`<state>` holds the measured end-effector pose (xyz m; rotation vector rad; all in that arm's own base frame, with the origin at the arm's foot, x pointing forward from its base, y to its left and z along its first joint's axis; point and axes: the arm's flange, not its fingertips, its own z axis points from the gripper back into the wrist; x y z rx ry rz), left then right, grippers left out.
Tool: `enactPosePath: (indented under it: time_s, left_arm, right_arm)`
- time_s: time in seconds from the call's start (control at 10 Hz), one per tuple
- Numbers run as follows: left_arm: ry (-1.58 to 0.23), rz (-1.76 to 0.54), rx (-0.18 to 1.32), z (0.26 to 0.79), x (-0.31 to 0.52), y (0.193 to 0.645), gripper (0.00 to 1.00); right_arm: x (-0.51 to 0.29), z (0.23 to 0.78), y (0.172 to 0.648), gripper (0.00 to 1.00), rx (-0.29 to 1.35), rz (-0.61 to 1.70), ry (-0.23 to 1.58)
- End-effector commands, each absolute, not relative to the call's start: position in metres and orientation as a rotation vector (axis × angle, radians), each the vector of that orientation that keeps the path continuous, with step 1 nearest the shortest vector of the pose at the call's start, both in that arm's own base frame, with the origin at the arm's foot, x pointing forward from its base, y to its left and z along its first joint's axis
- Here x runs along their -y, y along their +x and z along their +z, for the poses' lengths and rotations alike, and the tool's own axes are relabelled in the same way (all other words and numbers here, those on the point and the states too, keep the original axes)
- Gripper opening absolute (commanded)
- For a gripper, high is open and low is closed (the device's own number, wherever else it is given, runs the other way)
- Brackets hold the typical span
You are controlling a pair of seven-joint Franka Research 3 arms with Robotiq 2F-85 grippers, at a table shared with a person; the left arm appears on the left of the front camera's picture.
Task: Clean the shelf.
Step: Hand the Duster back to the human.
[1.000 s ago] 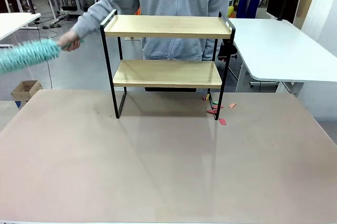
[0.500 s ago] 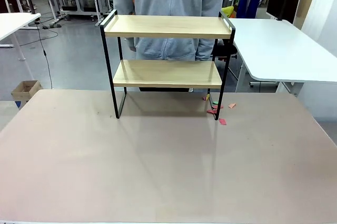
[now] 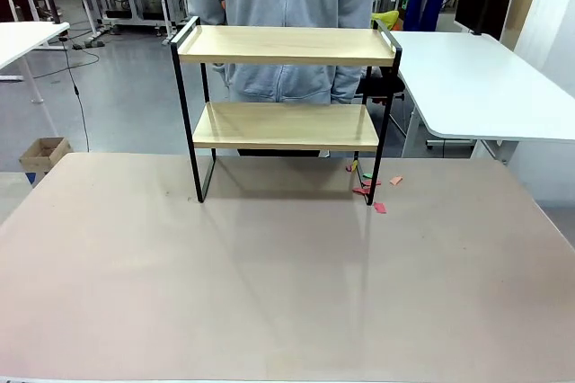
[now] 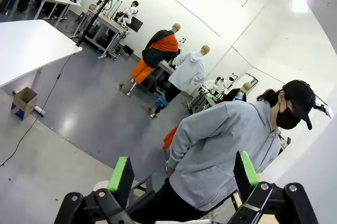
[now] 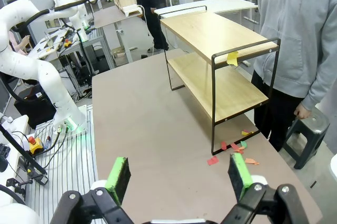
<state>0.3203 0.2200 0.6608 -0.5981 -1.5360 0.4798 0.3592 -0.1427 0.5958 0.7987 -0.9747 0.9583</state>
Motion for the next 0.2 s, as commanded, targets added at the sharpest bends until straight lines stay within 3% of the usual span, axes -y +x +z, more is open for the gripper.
enactPosePath:
  time_s: [0.0, 0.1]
  left_arm:
    - [-0.591, 0.482, 1.544, 0.6608, -0.2192, 0.3194, 1.0]
    - [-0.591, 0.482, 1.544, 0.6608, -0.2192, 0.3194, 1.0]
  right_arm:
    - [0.1433, 0.5975, 0.3584, 1.0, 0.989, 0.97, 0.802]
    - [0.1433, 0.5975, 0.3584, 1.0, 0.989, 0.97, 0.802]
